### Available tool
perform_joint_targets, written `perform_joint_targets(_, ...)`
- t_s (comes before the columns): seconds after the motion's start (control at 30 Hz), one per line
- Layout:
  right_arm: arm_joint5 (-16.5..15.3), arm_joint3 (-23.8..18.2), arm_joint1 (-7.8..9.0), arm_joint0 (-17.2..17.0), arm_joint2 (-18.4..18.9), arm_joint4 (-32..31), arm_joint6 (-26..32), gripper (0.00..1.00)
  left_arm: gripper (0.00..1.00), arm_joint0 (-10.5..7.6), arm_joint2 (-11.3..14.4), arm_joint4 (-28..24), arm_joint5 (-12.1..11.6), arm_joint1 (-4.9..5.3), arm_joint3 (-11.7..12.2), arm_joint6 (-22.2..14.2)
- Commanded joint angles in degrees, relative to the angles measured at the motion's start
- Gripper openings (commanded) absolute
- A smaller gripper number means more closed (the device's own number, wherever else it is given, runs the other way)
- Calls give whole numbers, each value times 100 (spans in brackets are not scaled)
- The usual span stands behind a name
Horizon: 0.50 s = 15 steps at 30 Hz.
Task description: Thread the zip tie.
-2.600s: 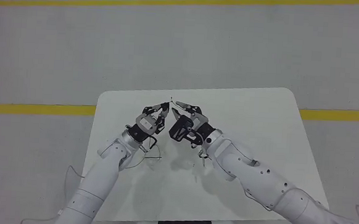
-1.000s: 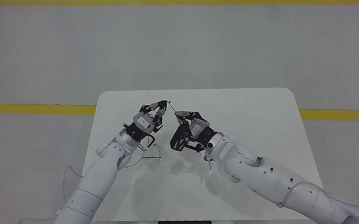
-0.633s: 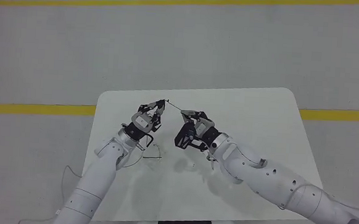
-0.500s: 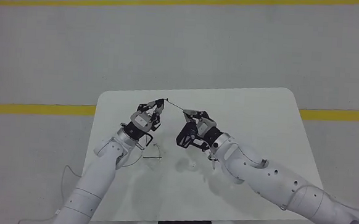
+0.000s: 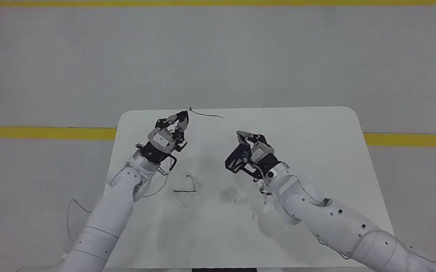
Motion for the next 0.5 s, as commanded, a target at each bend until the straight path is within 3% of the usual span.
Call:
perform_joint_targets(0.0, 59, -37, -4, -107, 165, 126, 9, 0, 0, 31, -81, -1, 74, 21, -30, -27)
perform_joint_targets(0.07, 69, -60, -11, -194, 308, 327, 5, 0, 0, 55, -136, -21, 168, 36, -35, -80)
perform_joint_targets(0.1, 84, -83, -18, -232, 384, 452, 6, 35, 0, 65, -145, -23, 172, 44, -38, -106)
perform_joint_targets(0.13, 115, -96, -22, -249, 418, 523, 9, 100, 0, 70, -118, 34, 172, 62, -38, -171)
perform_joint_targets(0.47, 115, -96, -22, -249, 418, 523, 9, 100, 0, 71, -111, 107, 137, 78, -9, -121)
